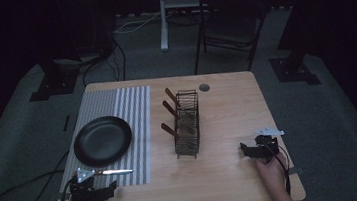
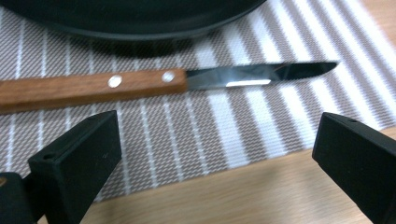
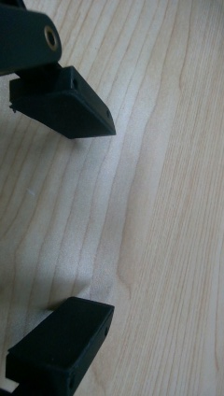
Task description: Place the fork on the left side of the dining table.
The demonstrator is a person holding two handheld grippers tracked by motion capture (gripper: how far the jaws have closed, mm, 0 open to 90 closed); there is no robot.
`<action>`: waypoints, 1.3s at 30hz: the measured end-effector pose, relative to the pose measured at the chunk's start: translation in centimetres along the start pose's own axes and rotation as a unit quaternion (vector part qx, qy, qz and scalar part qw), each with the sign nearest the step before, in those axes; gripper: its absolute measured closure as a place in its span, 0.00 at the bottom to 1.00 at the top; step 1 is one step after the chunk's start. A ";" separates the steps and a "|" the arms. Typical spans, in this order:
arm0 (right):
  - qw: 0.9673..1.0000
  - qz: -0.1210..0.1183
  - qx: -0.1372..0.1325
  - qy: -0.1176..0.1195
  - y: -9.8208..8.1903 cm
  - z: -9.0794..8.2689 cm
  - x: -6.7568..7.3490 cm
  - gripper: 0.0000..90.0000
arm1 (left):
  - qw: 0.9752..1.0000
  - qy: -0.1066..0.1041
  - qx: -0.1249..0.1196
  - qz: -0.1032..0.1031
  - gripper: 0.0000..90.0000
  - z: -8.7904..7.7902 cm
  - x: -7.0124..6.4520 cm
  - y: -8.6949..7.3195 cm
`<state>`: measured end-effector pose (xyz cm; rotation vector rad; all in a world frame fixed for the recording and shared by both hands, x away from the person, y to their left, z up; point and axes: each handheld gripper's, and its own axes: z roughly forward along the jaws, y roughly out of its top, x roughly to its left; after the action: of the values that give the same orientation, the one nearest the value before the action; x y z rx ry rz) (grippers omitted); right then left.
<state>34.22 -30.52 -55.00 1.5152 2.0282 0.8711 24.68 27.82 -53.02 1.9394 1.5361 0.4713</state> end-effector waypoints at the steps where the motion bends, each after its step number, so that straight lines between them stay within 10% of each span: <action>1: 1.000 0.000 0.000 0.000 0.0 0.0 0.0 0.14 | 1.000 -0.004 -0.005 0.000 0.01 -0.1 -0.1 0.1; 16: 1.000 0.000 0.000 0.000 0.0 0.0 0.0 0.14 | 0.998 -0.054 -0.030 0.032 0.02 -1.0 -2.6 2.8; 39: 1.000 0.000 0.000 0.000 0.0 0.0 0.0 0.14 | 0.987 -0.126 -0.053 0.084 0.04 -0.2 -7.1 7.4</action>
<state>34.22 -30.53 -55.00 1.5155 2.0272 0.8705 28.17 20.02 -47.31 1.9690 1.1722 0.3551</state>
